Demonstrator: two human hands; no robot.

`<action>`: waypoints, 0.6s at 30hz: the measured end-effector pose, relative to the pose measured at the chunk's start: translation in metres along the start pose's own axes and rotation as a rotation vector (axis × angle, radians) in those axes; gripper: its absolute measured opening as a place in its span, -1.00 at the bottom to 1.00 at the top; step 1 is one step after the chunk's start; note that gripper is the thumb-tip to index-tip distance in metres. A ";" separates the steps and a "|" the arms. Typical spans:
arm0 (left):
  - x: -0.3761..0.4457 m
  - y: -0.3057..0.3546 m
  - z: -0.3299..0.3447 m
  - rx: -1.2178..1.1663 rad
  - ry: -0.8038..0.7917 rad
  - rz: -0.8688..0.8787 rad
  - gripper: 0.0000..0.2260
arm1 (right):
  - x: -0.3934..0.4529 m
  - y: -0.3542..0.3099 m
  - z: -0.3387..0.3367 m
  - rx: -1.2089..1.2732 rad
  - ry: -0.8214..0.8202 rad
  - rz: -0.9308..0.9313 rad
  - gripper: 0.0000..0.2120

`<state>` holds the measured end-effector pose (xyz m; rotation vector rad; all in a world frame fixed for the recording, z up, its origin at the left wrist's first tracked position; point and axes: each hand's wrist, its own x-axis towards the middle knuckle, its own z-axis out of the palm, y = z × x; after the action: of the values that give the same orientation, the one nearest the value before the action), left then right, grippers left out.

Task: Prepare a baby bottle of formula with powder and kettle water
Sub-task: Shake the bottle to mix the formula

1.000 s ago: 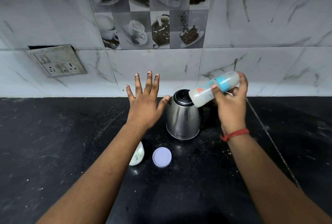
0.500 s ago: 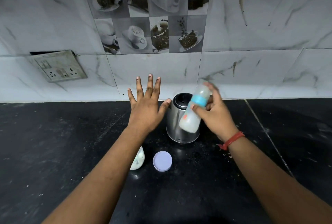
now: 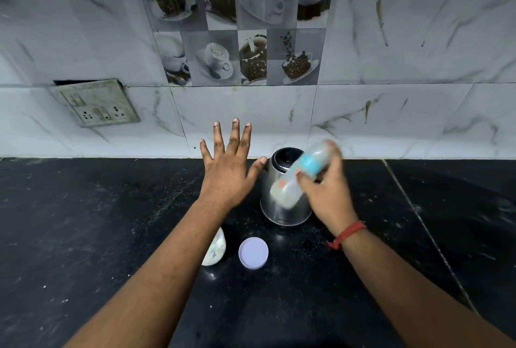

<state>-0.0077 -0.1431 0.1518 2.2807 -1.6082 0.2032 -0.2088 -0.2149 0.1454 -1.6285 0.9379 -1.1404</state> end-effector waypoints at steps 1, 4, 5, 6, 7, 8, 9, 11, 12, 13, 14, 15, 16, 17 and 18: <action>0.000 -0.001 0.000 -0.005 0.006 0.003 -0.30 | -0.006 0.004 0.003 -0.068 -0.127 0.005 -0.25; 0.001 -0.002 0.000 -0.027 0.018 -0.008 -0.28 | 0.005 0.000 -0.008 0.121 0.033 0.045 -0.30; 0.001 -0.003 0.000 -0.026 0.015 -0.009 -0.28 | 0.011 -0.002 -0.012 0.253 0.167 0.055 -0.32; 0.001 -0.003 0.001 -0.023 0.009 -0.009 -0.28 | 0.016 -0.002 -0.013 0.310 0.263 0.056 -0.32; 0.001 -0.003 0.001 -0.024 0.004 -0.013 -0.28 | 0.016 -0.004 -0.013 0.299 0.296 0.043 -0.31; 0.000 -0.003 0.002 -0.024 0.003 -0.016 -0.29 | 0.011 -0.002 -0.010 0.213 0.247 0.042 -0.29; -0.001 -0.003 0.001 -0.026 0.007 -0.017 -0.28 | 0.005 0.002 -0.006 0.109 0.115 0.053 -0.28; -0.001 -0.003 0.000 -0.040 0.015 -0.016 -0.27 | -0.001 0.007 -0.006 0.011 -0.093 0.097 -0.30; -0.001 -0.003 0.000 -0.044 0.016 -0.017 -0.27 | 0.004 0.006 -0.010 0.044 -0.054 0.102 -0.32; -0.001 -0.003 0.000 -0.041 0.018 -0.018 -0.26 | 0.012 0.003 -0.015 0.158 0.065 0.109 -0.34; -0.002 -0.003 0.000 -0.037 0.016 -0.021 -0.26 | 0.018 -0.001 -0.019 0.297 0.196 0.114 -0.36; -0.002 -0.004 0.001 -0.036 0.012 -0.022 -0.27 | 0.022 -0.001 -0.021 0.380 0.288 0.102 -0.36; -0.002 -0.003 0.002 -0.038 0.008 -0.022 -0.27 | 0.023 -0.003 -0.020 0.372 0.316 0.077 -0.35; -0.002 -0.004 0.002 -0.040 0.007 -0.022 -0.27 | 0.021 -0.004 -0.017 0.268 0.248 0.061 -0.32; -0.003 -0.003 0.001 -0.041 0.009 -0.018 -0.27 | 0.016 -0.001 -0.014 0.115 0.098 0.056 -0.30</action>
<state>-0.0059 -0.1405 0.1491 2.2592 -1.5717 0.1742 -0.2170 -0.2332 0.1524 -1.4566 0.9568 -1.2221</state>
